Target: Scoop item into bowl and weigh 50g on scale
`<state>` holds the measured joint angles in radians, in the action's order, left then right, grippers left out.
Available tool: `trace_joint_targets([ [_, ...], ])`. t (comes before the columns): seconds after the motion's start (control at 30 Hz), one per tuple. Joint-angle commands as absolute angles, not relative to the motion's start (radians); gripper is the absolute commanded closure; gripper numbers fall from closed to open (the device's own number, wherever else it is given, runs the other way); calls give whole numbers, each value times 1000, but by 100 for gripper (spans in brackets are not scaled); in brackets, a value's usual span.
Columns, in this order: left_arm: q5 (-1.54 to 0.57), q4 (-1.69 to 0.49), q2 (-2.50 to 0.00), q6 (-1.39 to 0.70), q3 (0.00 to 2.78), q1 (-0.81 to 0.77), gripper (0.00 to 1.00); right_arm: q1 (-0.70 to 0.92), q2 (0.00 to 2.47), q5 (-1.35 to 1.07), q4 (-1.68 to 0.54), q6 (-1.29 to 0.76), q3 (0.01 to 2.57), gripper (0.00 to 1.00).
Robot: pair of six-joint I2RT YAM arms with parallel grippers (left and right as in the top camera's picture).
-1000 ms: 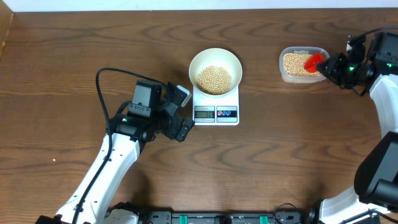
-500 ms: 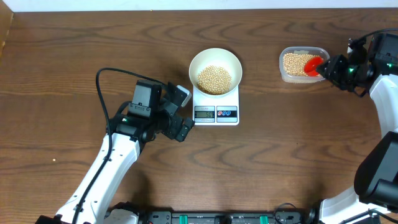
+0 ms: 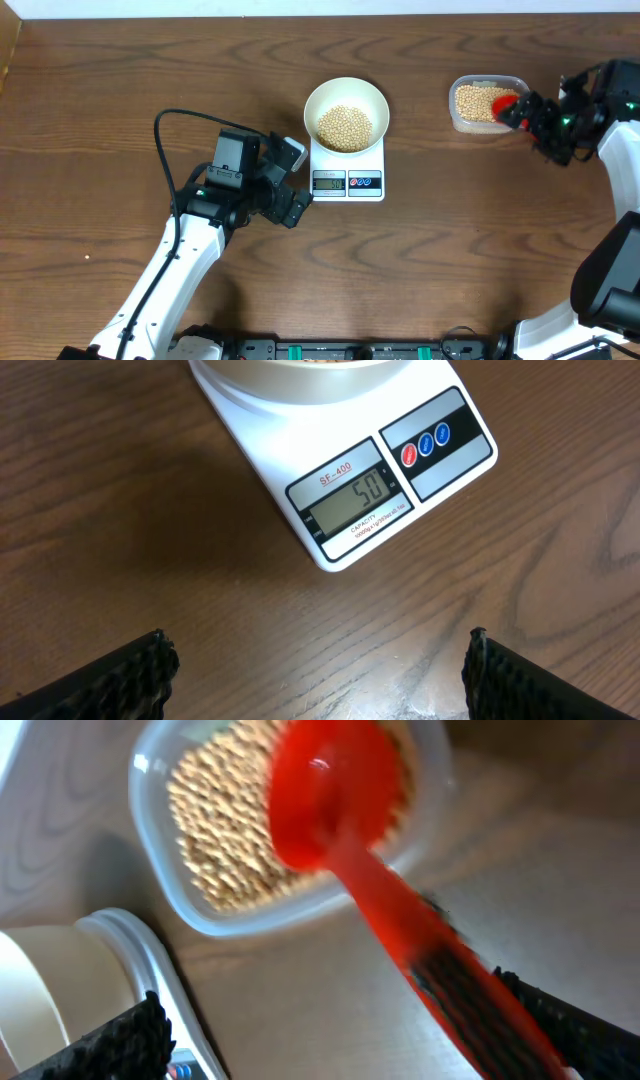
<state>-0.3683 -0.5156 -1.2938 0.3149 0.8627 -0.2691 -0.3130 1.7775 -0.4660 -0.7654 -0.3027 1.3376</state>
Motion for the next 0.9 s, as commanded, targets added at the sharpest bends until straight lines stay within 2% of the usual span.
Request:
trace_joint_targets([
  [0.0, -374, -516, -1295, 320, 858, -266, 7, -344, 1747, -448, -836, -299, 1334, 1],
  [0.2, -374, -516, -1295, 320, 858, -266, 7, -361, 1646, -367, -896, -264, 1334, 1],
  [0.33, -373, -516, -1295, 320, 858, -266, 7, -361, 1578, -429, -892, -252, 1334, 1],
  [0.4, -374, -516, -1295, 320, 858, -266, 7, -358, 1518, -537, -894, -138, 1335, 1],
  [0.5, -374, -516, -1295, 320, 858, -266, 7, -348, 1392, -559, -916, -20, 1336, 1],
  [0.77, -374, -516, -1295, 320, 858, -266, 7, -348, 1081, -547, -1019, -17, 1336, 1],
  [0.87, -373, -515, -1295, 320, 858, -266, 7, -348, 992, -474, -1031, -6, 1336, 1],
])
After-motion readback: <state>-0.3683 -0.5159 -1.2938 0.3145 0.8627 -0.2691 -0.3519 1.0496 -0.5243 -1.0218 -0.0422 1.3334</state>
